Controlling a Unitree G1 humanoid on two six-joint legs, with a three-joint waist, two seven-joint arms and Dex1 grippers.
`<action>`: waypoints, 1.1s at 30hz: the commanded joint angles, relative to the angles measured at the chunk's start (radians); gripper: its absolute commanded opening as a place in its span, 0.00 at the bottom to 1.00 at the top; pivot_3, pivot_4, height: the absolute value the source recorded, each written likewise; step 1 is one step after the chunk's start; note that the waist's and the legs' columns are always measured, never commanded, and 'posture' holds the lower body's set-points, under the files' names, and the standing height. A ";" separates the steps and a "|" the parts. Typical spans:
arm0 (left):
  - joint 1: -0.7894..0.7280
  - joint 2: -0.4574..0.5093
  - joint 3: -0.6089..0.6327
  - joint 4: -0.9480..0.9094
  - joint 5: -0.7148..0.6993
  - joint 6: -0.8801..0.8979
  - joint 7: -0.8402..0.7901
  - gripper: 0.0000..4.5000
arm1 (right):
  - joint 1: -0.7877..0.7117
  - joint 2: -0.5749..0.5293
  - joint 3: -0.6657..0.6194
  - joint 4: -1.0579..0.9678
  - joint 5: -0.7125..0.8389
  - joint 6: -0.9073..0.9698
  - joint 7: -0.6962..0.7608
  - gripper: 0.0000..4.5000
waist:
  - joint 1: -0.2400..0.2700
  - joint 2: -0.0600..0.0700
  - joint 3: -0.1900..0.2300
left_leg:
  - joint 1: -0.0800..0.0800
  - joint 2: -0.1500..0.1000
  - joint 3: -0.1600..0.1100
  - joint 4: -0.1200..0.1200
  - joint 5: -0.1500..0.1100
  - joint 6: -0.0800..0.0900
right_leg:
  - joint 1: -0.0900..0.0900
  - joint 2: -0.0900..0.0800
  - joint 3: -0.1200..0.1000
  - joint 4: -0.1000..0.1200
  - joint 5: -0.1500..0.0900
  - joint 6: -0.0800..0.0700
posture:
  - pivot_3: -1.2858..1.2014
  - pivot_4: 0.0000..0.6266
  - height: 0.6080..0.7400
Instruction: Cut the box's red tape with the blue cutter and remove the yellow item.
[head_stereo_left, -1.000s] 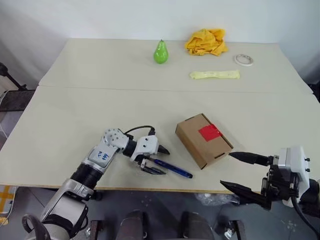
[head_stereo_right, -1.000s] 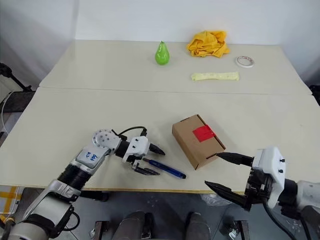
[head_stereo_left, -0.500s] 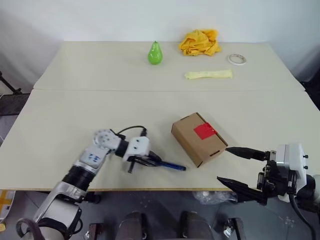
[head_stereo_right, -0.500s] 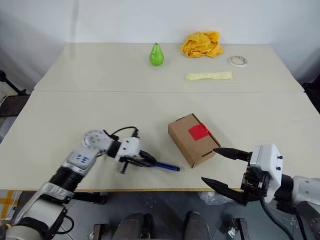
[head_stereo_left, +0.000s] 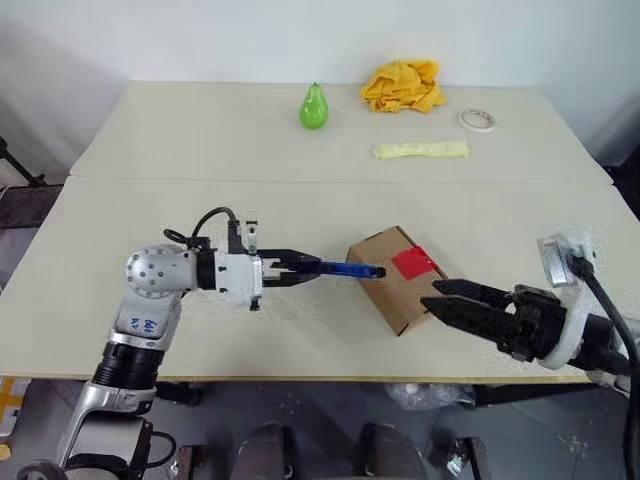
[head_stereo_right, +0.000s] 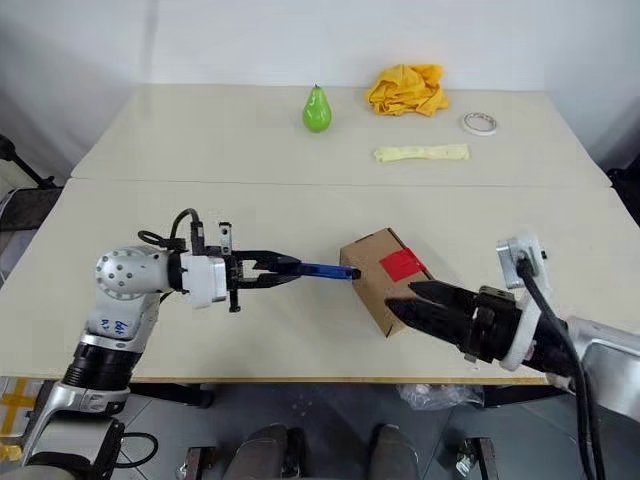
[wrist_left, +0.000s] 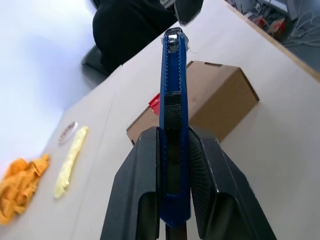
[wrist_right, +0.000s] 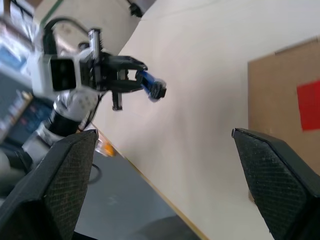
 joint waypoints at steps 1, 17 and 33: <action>-0.046 -0.026 -0.041 0.036 0.054 -0.050 0.042 0.10 | -0.142 0.070 0.088 0.040 0.045 -0.001 -0.108 1.00 | -0.001 0.000 0.000 | 0.000 0.000 0.000 0.000 0.000 0.000 | 0.000 0.001 0.000 0.000 0.000 0.000 | 0.52 0.24 1.00; -0.050 -0.056 -0.108 0.059 0.083 -0.067 0.101 0.10 | -0.379 0.201 0.286 0.094 0.045 0.069 -0.287 0.49 | -0.001 0.000 0.000 | -0.004 0.000 0.003 0.000 0.000 0.000 | -0.005 0.001 0.000 -0.001 0.001 0.002 | 0.52 0.24 1.00; -0.040 -0.046 -0.119 0.057 0.095 -0.063 0.127 0.10 | -0.384 0.247 0.303 0.094 0.045 0.086 -0.312 0.36 | -0.002 0.000 0.000 | -0.005 0.000 0.003 0.000 0.000 0.000 | -0.006 0.001 0.000 -0.001 0.001 0.002 | 0.52 0.24 1.00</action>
